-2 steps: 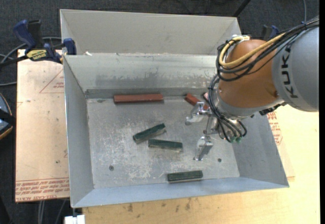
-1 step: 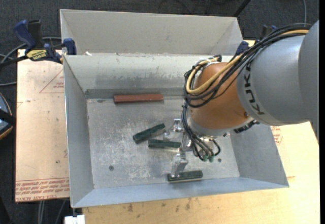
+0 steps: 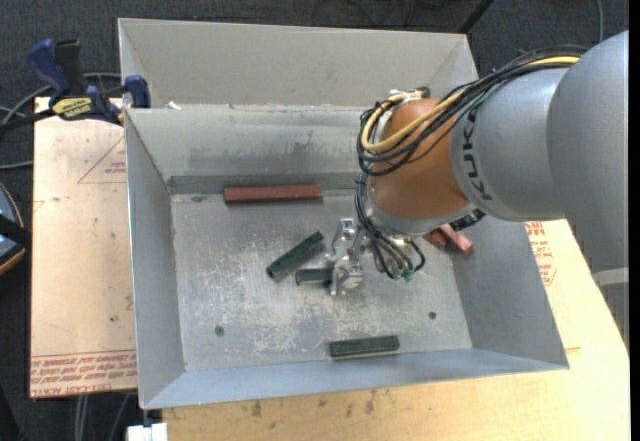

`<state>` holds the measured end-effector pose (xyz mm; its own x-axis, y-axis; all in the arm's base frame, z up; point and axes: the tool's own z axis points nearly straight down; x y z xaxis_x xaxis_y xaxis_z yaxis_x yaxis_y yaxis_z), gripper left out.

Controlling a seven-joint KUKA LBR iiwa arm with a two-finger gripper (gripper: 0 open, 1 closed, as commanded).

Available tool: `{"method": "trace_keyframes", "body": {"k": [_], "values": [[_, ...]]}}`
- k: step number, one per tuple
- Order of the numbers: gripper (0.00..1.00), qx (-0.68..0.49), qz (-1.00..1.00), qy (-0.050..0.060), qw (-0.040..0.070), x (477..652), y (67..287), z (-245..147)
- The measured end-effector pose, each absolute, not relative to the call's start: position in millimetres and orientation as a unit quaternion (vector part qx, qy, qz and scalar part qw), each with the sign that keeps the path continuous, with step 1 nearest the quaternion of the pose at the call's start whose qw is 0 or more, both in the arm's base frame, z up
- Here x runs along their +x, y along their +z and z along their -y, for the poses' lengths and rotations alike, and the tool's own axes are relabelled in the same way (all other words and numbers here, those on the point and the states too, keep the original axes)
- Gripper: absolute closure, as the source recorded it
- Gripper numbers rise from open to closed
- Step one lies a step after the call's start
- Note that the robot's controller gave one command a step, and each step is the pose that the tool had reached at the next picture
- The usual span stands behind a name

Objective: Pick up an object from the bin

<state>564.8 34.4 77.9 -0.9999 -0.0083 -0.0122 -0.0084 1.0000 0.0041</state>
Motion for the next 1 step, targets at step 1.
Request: {"method": "trace_keyframes", "body": {"k": [1], "values": [[1.00,-0.004,-1.000,0.002,0.006,564.8,77.9,-34.4]]}}
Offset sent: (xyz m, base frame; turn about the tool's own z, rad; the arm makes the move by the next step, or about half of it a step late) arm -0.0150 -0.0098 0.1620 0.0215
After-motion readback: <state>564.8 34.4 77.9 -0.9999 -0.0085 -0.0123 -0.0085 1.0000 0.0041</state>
